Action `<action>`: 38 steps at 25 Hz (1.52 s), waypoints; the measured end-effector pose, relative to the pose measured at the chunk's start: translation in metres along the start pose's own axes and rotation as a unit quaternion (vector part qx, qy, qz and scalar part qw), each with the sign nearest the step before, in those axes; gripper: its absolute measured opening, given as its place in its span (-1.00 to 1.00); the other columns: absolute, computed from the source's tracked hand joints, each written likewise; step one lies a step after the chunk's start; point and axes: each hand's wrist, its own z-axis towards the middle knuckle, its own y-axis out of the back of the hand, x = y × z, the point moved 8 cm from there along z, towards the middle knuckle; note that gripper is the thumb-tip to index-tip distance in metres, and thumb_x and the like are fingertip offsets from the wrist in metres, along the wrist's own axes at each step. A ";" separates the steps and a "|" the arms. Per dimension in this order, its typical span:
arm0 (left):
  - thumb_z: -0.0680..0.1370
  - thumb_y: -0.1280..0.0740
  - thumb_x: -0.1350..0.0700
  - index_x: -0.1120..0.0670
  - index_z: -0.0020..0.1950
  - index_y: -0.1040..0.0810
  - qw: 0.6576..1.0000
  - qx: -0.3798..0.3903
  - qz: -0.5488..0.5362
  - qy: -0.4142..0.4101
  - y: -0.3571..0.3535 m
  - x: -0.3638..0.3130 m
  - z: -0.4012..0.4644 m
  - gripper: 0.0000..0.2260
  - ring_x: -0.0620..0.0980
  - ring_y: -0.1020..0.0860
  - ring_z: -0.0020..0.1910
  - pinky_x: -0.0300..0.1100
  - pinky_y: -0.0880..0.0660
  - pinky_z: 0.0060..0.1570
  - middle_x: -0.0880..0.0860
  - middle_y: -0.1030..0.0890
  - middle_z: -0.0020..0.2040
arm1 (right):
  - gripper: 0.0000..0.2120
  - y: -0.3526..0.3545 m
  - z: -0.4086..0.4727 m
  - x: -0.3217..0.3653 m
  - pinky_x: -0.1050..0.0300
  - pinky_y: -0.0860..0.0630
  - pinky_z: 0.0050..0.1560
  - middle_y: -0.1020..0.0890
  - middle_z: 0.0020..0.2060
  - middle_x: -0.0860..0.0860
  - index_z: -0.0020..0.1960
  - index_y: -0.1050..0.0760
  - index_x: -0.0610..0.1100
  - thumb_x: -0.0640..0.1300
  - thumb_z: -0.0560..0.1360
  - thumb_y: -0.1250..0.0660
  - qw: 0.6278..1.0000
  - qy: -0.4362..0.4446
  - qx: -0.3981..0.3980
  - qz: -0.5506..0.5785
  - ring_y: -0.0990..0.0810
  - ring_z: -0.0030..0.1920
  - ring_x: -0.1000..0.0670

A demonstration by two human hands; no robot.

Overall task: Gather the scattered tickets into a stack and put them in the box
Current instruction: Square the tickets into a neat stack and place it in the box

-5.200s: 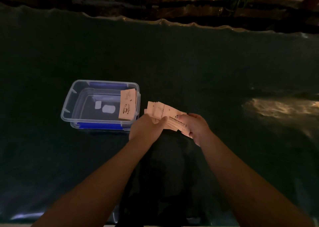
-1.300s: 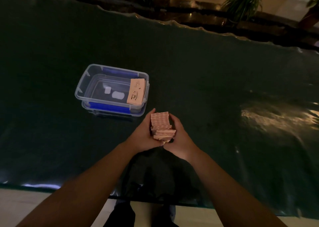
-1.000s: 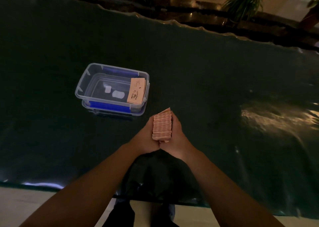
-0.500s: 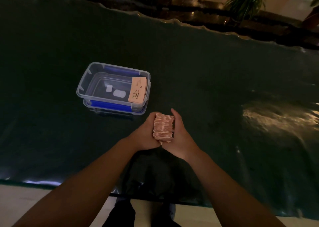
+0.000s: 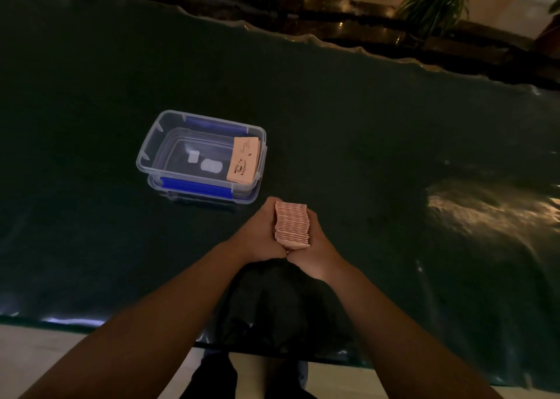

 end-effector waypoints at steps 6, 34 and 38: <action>0.26 -0.66 0.29 -0.08 0.38 -0.37 0.995 -0.002 -0.090 0.041 0.008 0.005 -0.002 -0.19 -0.10 -0.54 0.32 -0.10 -0.50 0.27 -0.09 -0.58 0.29 | -0.11 0.011 -0.006 -0.007 0.25 -0.63 0.14 -0.58 0.28 0.12 0.50 -0.27 0.07 -0.33 0.33 -0.61 0.995 -0.019 0.014 0.101 -0.61 0.33 0.04; 0.31 -0.61 -0.24 -0.07 0.67 -0.09 0.959 -0.027 0.271 0.072 0.004 0.053 -0.011 0.08 0.06 -0.13 0.63 0.15 -0.04 0.59 0.00 -0.24 0.63 | 0.15 0.023 -0.024 -0.057 -0.22 -0.15 0.60 -0.15 0.62 -0.09 0.72 0.23 0.19 0.12 0.43 -0.52 0.979 -0.062 -0.056 -0.188 -0.19 0.57 -0.25; 0.30 -0.58 -0.29 -0.04 0.66 -0.08 0.953 -0.024 0.297 0.060 0.001 0.057 -0.007 0.08 0.05 -0.13 0.60 0.10 -0.03 0.58 0.02 -0.22 0.62 | 0.14 0.021 -0.016 -0.051 -0.19 -0.05 0.64 -0.22 0.60 -0.08 0.74 0.17 0.02 0.11 0.43 -0.52 0.973 -0.017 -0.061 -0.224 -0.17 0.61 -0.14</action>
